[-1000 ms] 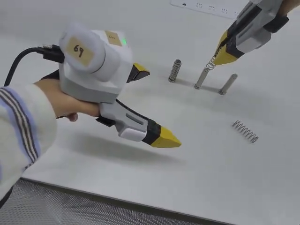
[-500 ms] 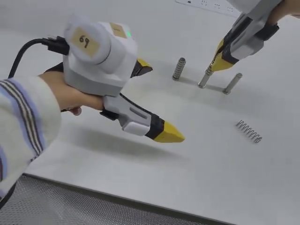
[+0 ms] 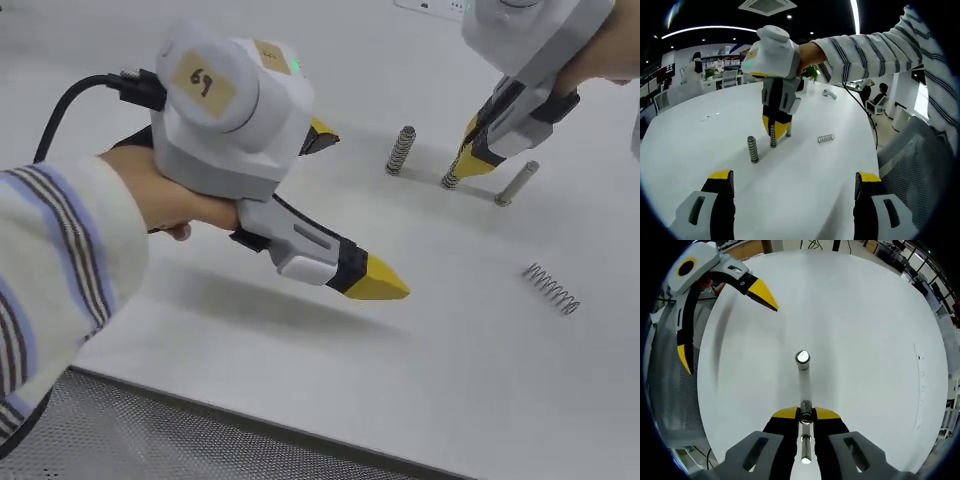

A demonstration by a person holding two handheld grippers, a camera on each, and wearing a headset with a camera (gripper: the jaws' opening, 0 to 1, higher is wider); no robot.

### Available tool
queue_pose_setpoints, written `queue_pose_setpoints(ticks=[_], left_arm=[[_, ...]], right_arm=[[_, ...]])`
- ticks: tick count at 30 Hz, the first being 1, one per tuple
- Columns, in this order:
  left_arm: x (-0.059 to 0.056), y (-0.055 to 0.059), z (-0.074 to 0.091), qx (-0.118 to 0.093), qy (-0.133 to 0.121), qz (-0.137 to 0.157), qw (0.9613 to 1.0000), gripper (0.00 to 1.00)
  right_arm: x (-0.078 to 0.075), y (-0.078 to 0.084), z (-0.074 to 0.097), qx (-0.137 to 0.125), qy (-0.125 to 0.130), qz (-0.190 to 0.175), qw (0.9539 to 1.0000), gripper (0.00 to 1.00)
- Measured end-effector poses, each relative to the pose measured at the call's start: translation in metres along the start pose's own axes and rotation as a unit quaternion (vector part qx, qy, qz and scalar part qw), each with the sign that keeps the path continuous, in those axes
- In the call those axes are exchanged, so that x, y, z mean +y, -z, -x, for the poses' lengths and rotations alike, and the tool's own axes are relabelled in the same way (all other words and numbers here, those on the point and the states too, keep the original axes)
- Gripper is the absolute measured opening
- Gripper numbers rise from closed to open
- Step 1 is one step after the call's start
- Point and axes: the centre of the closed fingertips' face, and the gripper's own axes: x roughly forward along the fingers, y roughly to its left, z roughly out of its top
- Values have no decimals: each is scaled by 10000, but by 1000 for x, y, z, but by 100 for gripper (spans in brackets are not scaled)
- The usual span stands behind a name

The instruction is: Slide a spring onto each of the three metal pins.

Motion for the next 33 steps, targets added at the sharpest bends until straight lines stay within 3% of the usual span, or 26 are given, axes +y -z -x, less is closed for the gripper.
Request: queue_pose_setpoints(ticks=[4,12,15,19,25,33], left_arm=[[1,3,0,54,-15,0,10000,98],[0,5,0,87,-8,-8,10000,98],[0,6,0,104,-19,-8,9999,98],[1,6,2,107,-44,-5,9999,98],[2,6,3,130,-64,15,9999,98],[0,8,4,165,-50,-10,9999,98]], right_arm=[[-1,-3,4,29,31,203,9998,8],[0,-3,4,89,-6,170,9998,8],[-3,-4,3,54,0,411,9991,8],[-1,-1,4,80,30,469,9989,9],[-4,-4,2,-55,147,584,9982,26],[6,-10,13,-269,196,709,9969,29]])
